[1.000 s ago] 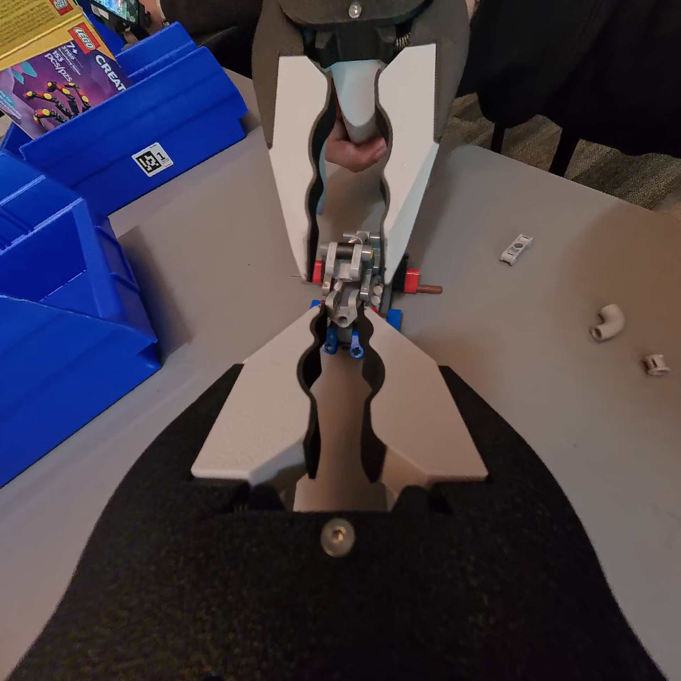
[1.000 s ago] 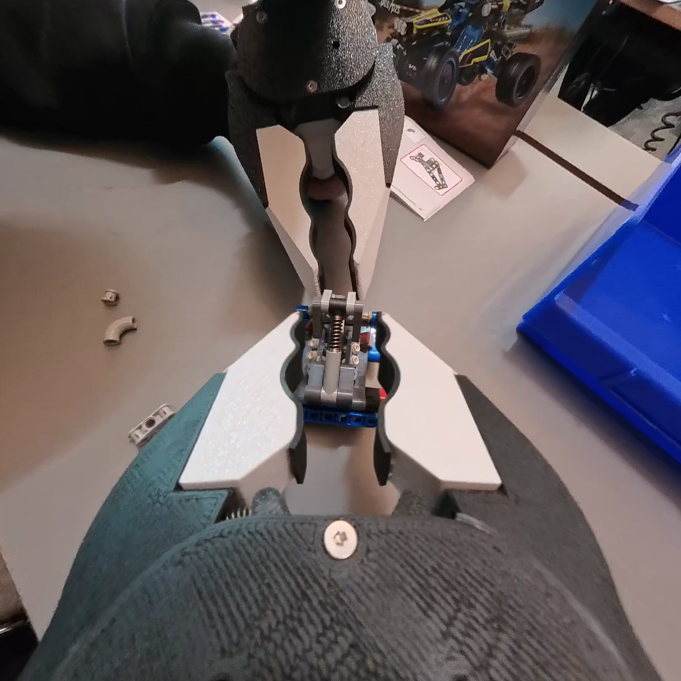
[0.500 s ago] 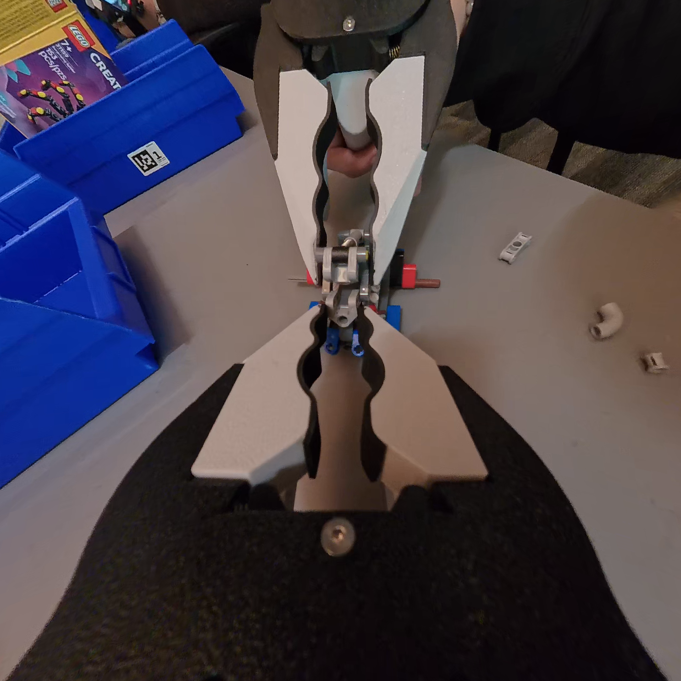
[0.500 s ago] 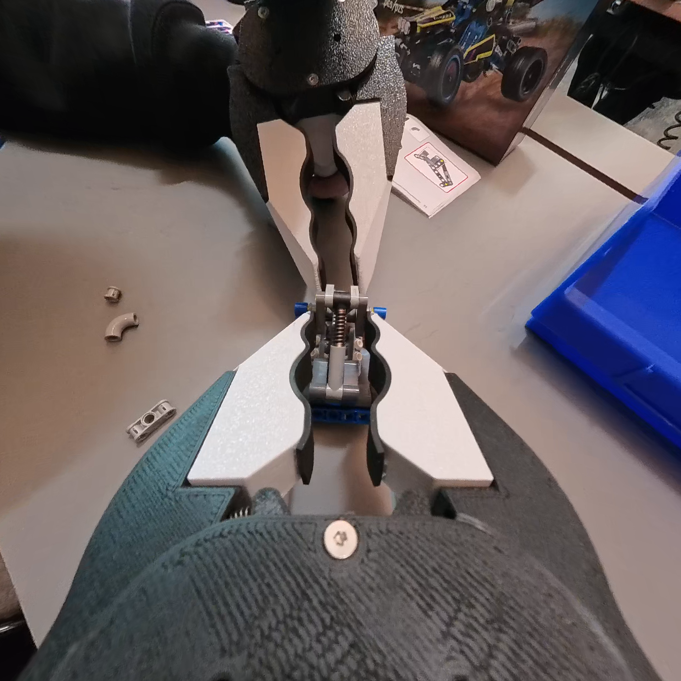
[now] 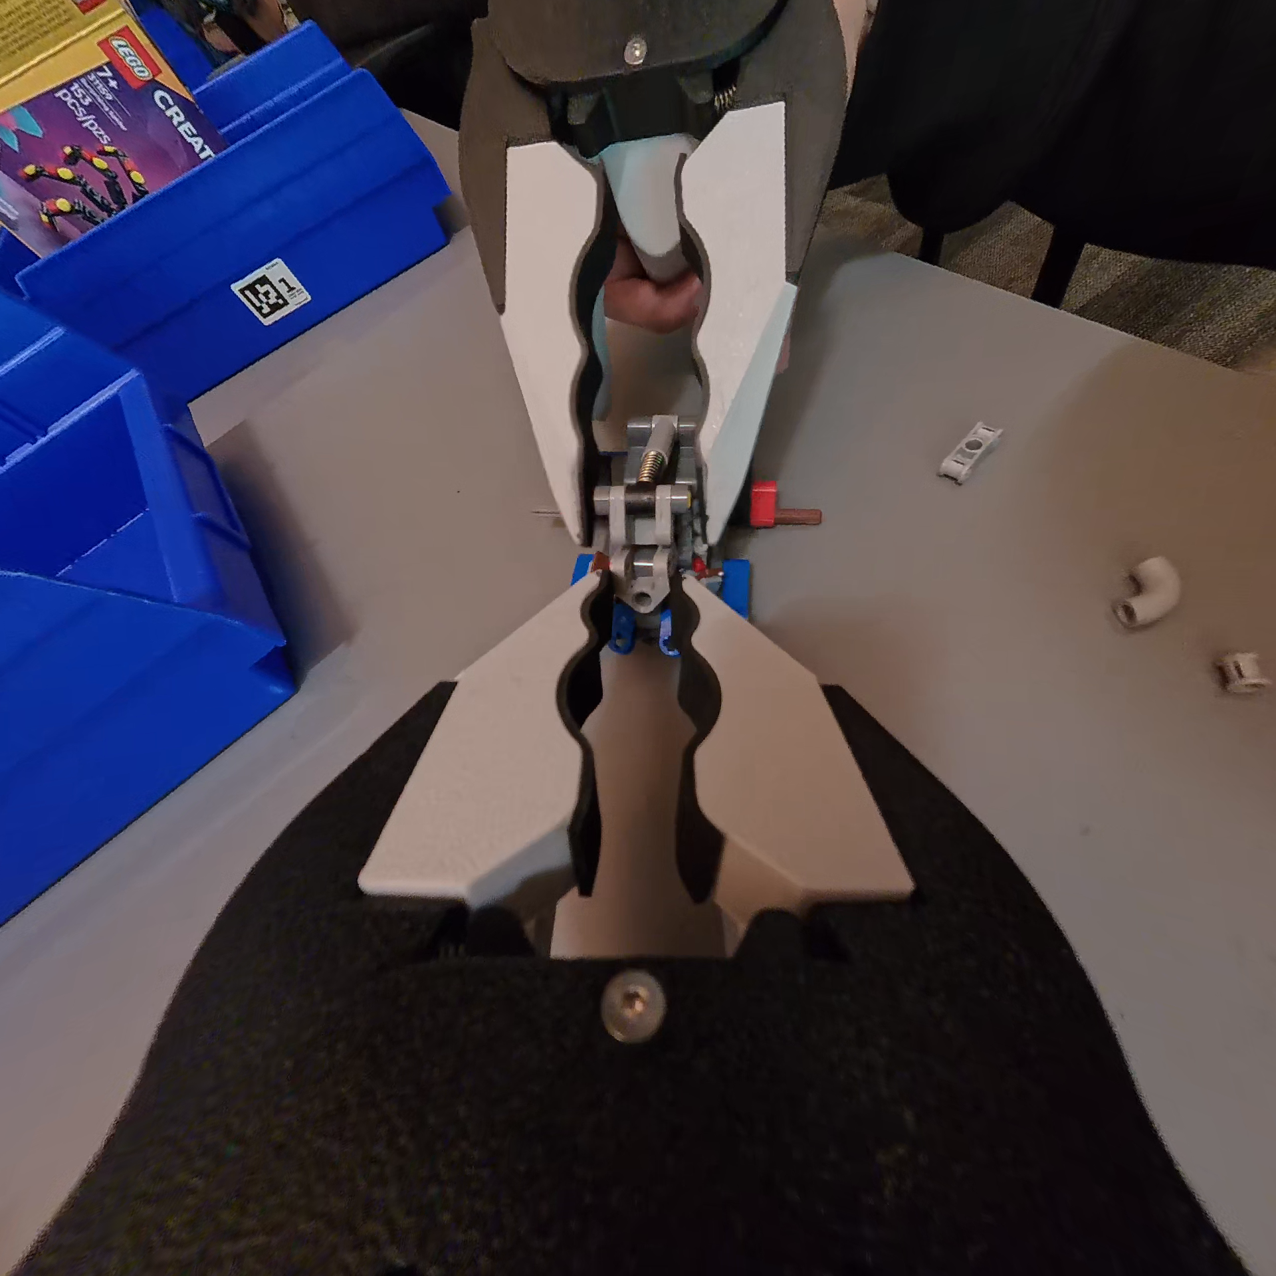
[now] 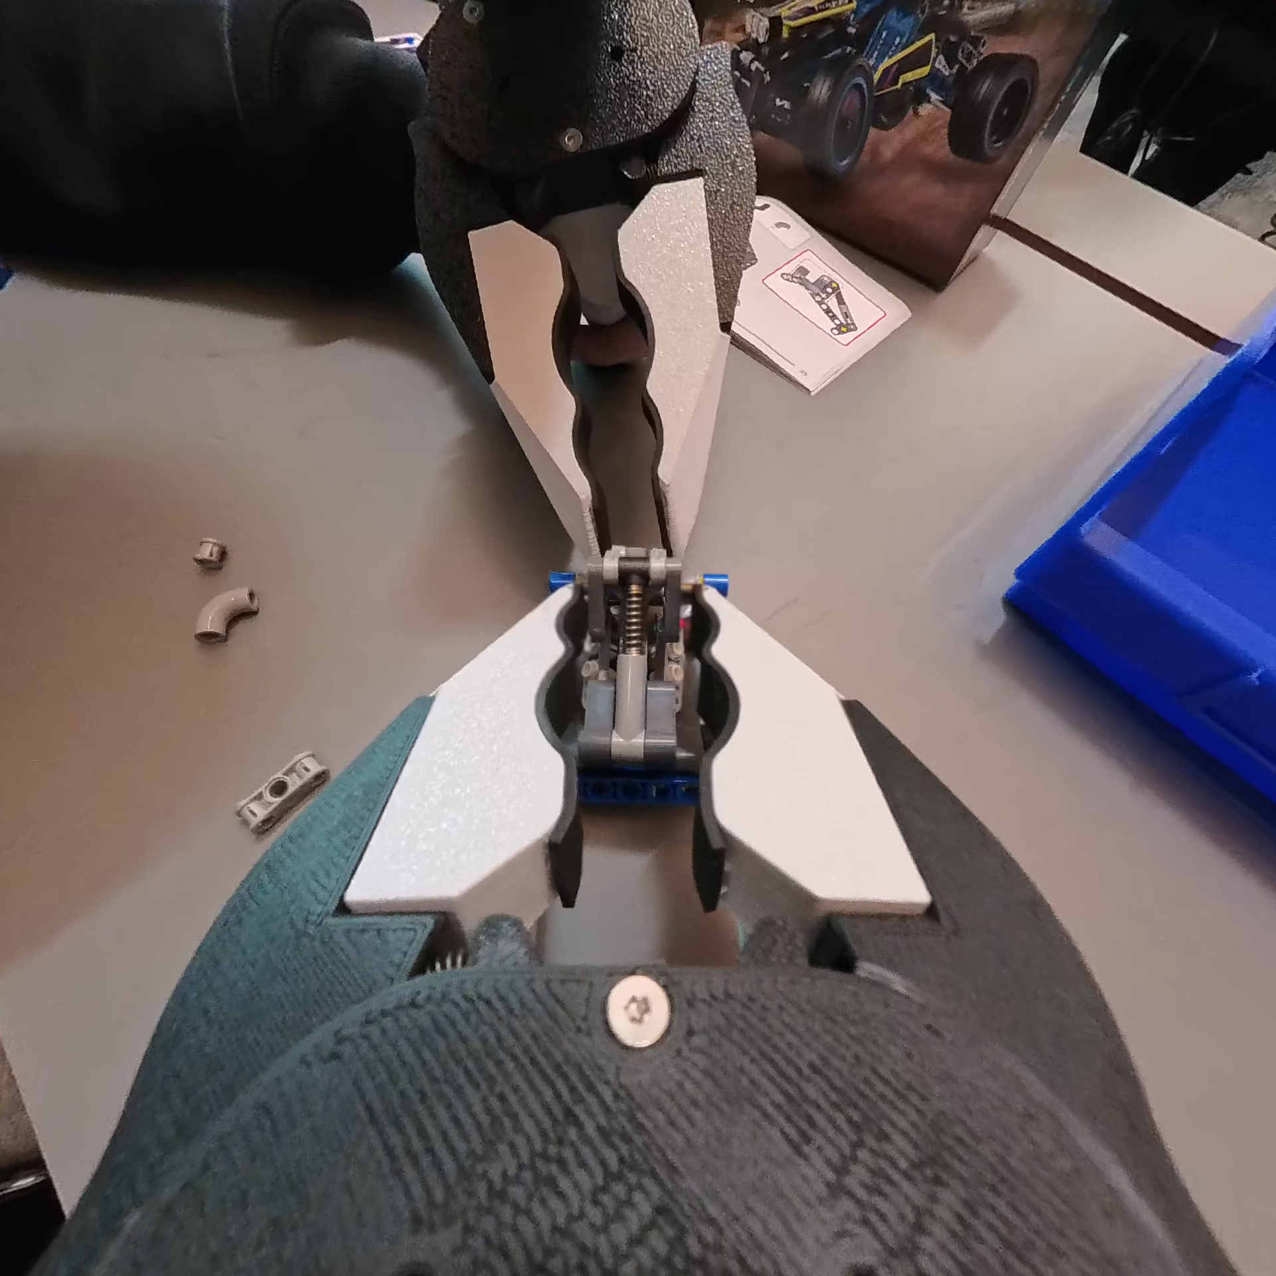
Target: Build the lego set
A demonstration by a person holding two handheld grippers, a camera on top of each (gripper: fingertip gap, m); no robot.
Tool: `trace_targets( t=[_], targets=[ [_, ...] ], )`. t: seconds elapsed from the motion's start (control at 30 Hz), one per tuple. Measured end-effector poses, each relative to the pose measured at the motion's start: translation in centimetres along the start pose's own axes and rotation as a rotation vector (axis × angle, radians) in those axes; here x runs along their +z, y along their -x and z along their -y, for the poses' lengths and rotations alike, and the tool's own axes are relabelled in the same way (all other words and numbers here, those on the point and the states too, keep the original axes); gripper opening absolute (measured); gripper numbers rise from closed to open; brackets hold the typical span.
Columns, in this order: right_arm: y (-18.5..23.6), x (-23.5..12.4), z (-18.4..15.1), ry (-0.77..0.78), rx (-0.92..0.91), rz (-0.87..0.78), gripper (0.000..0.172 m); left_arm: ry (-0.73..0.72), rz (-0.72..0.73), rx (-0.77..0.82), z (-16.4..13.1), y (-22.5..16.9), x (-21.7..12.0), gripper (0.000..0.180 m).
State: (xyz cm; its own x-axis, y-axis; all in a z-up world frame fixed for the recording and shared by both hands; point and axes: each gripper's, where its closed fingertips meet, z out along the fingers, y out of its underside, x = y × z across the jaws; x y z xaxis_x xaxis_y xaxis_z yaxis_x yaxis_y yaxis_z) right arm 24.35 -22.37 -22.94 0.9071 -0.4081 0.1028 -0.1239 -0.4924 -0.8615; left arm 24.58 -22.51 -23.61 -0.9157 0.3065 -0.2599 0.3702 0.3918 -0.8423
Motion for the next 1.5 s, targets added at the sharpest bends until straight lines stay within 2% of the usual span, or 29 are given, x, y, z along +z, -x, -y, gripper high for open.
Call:
trace_targets(
  t=[0.1,0.27,0.37,0.53,0.63,0.7,0.87,0.97,1.17,1.5],
  targets=[
    [0.0,0.1,-0.4,0.025,-0.004,-0.001,0.032,0.001,-0.001,0.001,0.0,0.0,0.0,0.013],
    [0.0,0.1,-0.3,0.035,-0.023,-0.011,0.03,0.001,0.001,0.004,0.0,0.0,0.0,0.013],
    [-0.1,0.0,-0.5,0.059,-0.057,-0.035,0.044,0.001,0.001,0.004,0.0,0.0,0.0,0.013],
    [0.3,-1.0,1.7,0.02,-0.08,-0.046,0.045,0.001,0.001,0.004,0.0,0.0,0.0,0.013],
    [-0.1,-1.3,1.8,0.071,-0.18,-0.113,0.05,0.001,0.0,0.005,0.0,0.0,0.1,0.013],
    [-0.2,-0.8,2.2,0.083,-0.233,-0.147,0.048,0.002,0.0,0.006,0.0,-0.1,0.1,0.013],
    [-0.2,0.2,0.3,0.195,-0.181,-0.118,0.035,0.003,0.001,0.009,0.0,-0.1,0.1,0.013],
    [-0.1,0.1,0.3,0.186,-0.172,-0.114,0.024,0.003,0.002,0.009,0.0,-0.1,0.1,0.013],
    [-0.2,0.2,0.5,0.13,-0.154,-0.115,0.023,0.001,0.007,0.015,0.1,0.0,0.1,0.013],
    [-0.2,0.1,0.8,-0.064,-0.05,-0.127,0.023,0.0,0.007,0.016,0.1,-0.1,0.1,0.013]
  ],
)
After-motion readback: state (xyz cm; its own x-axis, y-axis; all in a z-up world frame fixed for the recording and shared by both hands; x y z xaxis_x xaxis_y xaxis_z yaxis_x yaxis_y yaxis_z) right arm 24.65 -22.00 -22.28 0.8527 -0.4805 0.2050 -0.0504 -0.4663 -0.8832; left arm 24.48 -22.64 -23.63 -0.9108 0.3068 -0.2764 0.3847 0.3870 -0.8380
